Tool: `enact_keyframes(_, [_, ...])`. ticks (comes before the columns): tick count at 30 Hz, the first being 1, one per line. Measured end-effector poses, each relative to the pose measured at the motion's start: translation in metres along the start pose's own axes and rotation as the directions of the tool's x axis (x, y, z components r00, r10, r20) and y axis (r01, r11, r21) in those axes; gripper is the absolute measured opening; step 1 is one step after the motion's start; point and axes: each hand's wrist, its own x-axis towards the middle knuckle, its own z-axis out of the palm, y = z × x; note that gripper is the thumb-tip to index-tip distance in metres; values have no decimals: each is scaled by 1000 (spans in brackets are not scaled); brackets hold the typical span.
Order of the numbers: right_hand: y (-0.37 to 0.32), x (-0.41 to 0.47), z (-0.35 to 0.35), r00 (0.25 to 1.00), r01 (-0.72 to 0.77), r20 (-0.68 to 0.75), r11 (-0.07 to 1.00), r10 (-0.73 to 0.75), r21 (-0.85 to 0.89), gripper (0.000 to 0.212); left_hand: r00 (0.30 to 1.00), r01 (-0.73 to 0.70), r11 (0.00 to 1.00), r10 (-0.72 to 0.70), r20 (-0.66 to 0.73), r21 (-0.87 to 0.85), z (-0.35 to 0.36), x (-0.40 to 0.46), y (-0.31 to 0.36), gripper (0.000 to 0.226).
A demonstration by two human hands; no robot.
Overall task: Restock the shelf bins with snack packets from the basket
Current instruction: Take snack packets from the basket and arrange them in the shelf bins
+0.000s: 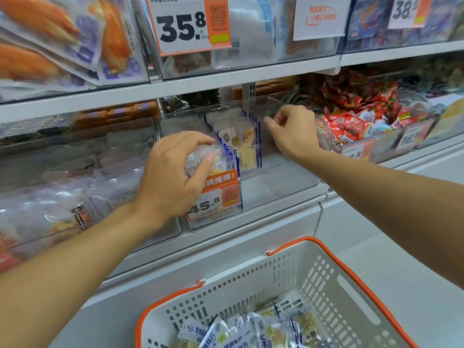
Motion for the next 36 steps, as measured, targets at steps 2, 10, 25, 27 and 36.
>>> enact_keyframes(2, [-13, -28, -18, 952, 260, -183, 964, -246, 53, 41, 969, -240, 971, 241, 50, -10, -1, -7, 9, 14])
enact_keyframes(10, [70, -249, 12, 302, 238, 953, 969, -3, -72, 29, 326, -416, 909, 171, 930, -21, 33, -63, 33, 31])
enact_keyframes(25, [150, -390, 69, 117, 316, 901, 845, 417, -432, 57, -25, -310, 946, -109, 994, 96, 47, -79, 16, 48])
enact_keyframes(27, [146, -377, 67, -27, 288, 950, 912, 313, -292, 31, -21, -301, 949, -101, 995, 90, 48, -78, 16, 49])
enact_keyframes(36, [6, -159, -43, 135, -24, 974, 982, -181, 185, 26, 60, 260, 966, -18, 998, 2, 46, -63, 35, 73])
